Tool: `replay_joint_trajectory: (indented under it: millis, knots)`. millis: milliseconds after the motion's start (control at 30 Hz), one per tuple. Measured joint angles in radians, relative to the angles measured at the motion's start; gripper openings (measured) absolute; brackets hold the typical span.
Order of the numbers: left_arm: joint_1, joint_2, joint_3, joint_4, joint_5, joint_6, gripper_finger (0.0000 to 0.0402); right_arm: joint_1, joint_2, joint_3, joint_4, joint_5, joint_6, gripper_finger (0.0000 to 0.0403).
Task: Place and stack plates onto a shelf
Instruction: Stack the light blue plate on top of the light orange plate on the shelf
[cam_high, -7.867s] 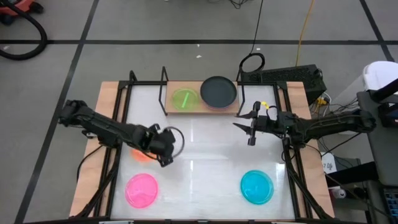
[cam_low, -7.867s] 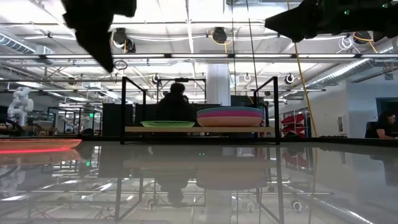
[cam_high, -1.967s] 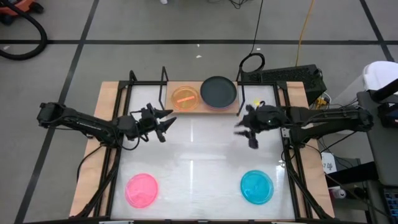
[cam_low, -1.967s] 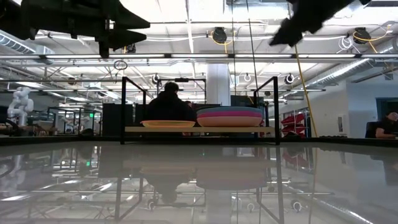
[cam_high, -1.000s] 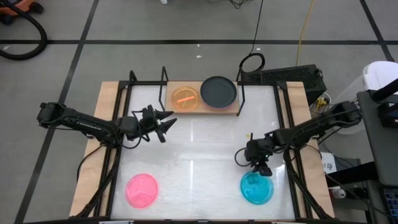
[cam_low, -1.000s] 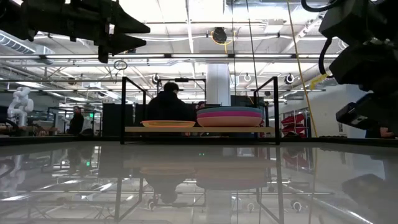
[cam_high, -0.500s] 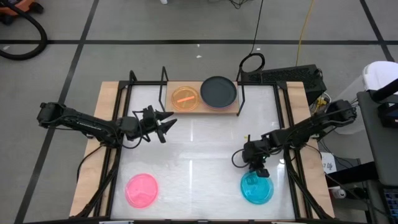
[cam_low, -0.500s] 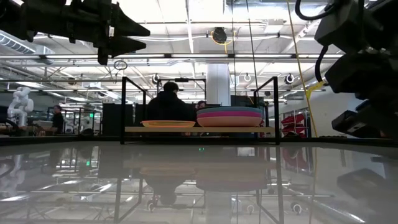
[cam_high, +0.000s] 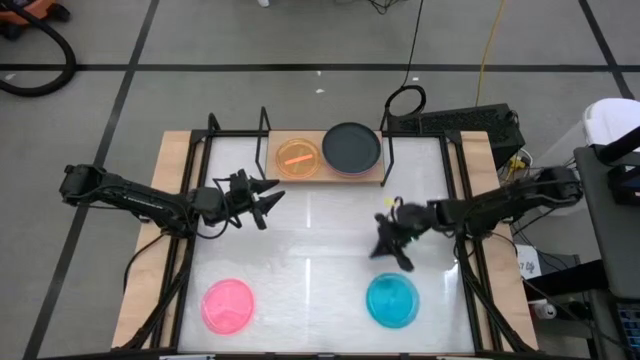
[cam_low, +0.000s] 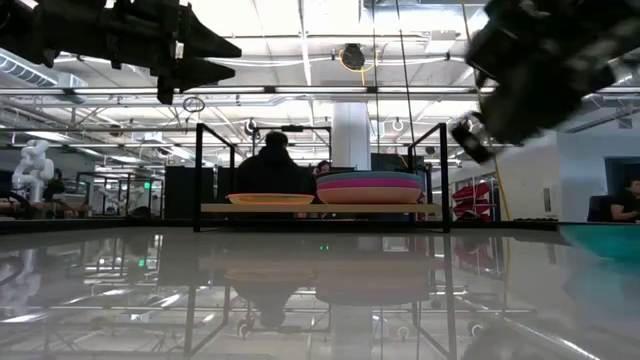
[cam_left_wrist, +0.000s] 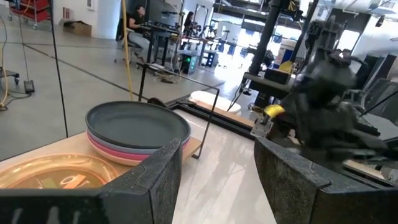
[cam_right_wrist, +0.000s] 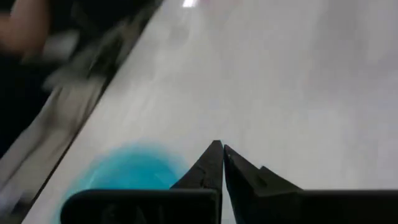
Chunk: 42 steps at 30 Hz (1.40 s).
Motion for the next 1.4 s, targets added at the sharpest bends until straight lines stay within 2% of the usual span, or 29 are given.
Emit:
replay_joint_trajectory:
  millis: [100, 167, 333, 433, 533, 667, 800, 933, 1133, 1400]
  knots:
    - [0.000, 0.000, 0.000, 0.007, 0.000, 0.000, 0.0204, -0.101, -0.004, 0.001, 0.121, -0.014, 0.004, 0.0000]
    - [0.000, 0.000, 0.000, 0.006, 0.000, 0.000, 0.0204, -0.168, -0.005, 0.002, 0.146, -0.060, 0.013, 0.0000]
    - [0.000, 0.000, 0.000, -0.007, 0.000, 0.000, 0.0204, -0.242, -0.004, 0.002, -0.005, -0.214, 0.066, 0.0000]
    - [0.000, 0.000, 0.000, -0.019, 0.000, 0.001, 0.0204, -0.186, -0.004, 0.002, -0.119, -0.278, 0.077, 0.0009]
    - [0.000, 0.000, 0.000, -0.027, 0.000, 0.000, 0.0204, -0.082, -0.004, 0.002, -0.200, -0.237, 0.100, 0.0035]
    - [0.000, 0.000, 0.000, -0.027, 0.000, -0.021, 0.0204, 0.031, 0.006, 0.002, -0.228, -0.185, 0.134, 0.0089]
    - [0.000, 0.000, 0.000, -0.022, 0.000, -0.047, 0.0204, 0.090, 0.006, 0.002, -0.300, -0.086, 0.147, 0.0145]
    - [0.000, 0.000, 0.000, -0.020, 0.000, -0.048, 0.0204, 0.121, 0.006, 0.002, -0.358, 0.004, 0.163, 0.0179]
    - [0.000, 0.000, 0.000, -0.020, 0.000, -0.048, 0.0204, 0.143, 0.073, 0.002, -0.348, 0.017, 0.204, 0.0191]
    - [0.000, 0.000, 0.000, -0.024, 0.000, -0.044, 0.0204, 0.182, 0.213, 0.006, -0.288, -0.032, 0.252, 0.0176]
